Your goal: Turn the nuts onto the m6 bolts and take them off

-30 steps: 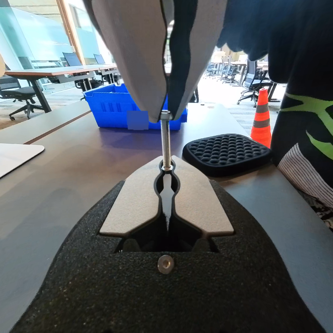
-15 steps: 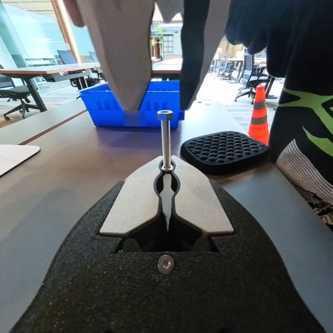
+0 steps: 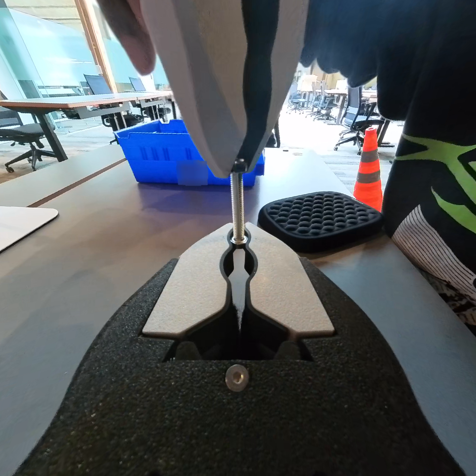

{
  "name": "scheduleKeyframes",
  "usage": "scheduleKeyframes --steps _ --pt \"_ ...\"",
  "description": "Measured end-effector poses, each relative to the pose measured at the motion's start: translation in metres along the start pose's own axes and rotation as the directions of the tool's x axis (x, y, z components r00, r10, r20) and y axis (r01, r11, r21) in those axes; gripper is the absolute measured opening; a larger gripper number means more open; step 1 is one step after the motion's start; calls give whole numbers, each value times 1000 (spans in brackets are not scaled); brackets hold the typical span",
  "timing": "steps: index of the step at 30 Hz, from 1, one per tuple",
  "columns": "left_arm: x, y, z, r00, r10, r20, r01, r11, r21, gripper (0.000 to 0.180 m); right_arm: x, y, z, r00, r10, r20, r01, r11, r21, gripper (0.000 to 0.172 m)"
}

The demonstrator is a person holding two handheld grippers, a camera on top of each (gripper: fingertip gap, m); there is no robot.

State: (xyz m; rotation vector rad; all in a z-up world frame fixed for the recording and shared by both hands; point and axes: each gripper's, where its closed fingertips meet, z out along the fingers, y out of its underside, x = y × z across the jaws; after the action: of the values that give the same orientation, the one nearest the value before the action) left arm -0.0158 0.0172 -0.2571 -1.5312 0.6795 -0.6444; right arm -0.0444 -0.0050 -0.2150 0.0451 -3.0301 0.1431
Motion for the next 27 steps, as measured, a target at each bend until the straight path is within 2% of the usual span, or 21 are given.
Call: scheduleKeyframes --steps 3,5,7,9,11,12,15,17,19,22,27 --pt "-1 0 0 1000 2 14 -2 1000 3 3 -1 3 0 963 266 -37 -268 963 -38 10" --pt "-2 0 0 1000 2 17 -3 1000 2 3 -3 2 0 881 469 -66 -472 880 -49 10" --pt "-1 1 1 1000 9 14 -9 1000 -8 3 -6 3 1 828 554 -86 -560 826 -70 10" --pt "0 1 1 1000 14 12 -14 1000 -12 3 -6 1 1 814 573 -99 -579 813 -62 10" --pt "-1 0 0 1000 6 12 -6 1000 0 3 -2 1 0 843 526 -108 -534 844 -53 10" --pt "-1 0 0 1000 0 12 0 1000 5 3 1 1 -2 874 474 -109 -481 876 -43 17" --pt "-1 0 0 1000 -1 3 1 1000 3 3 1 -2 -7 978 199 -64 -200 980 -15 40" --pt "0 0 0 1000 1 -2 -1 1000 2 3 1 1 -8 998 -14 -63 12 999 -30 40" --pt "0 0 0 1000 -3 -6 3 1000 5 3 1 -1 -6 990 -135 -47 135 991 -11 33" --pt "0 0 -1 1000 -2 -9 2 1000 5 3 -1 -7 -3 984 -179 14 178 983 40 26" --pt "0 0 -1 1000 -2 -10 2 1000 6 3 -1 -5 1 979 -199 35 199 980 26 10"
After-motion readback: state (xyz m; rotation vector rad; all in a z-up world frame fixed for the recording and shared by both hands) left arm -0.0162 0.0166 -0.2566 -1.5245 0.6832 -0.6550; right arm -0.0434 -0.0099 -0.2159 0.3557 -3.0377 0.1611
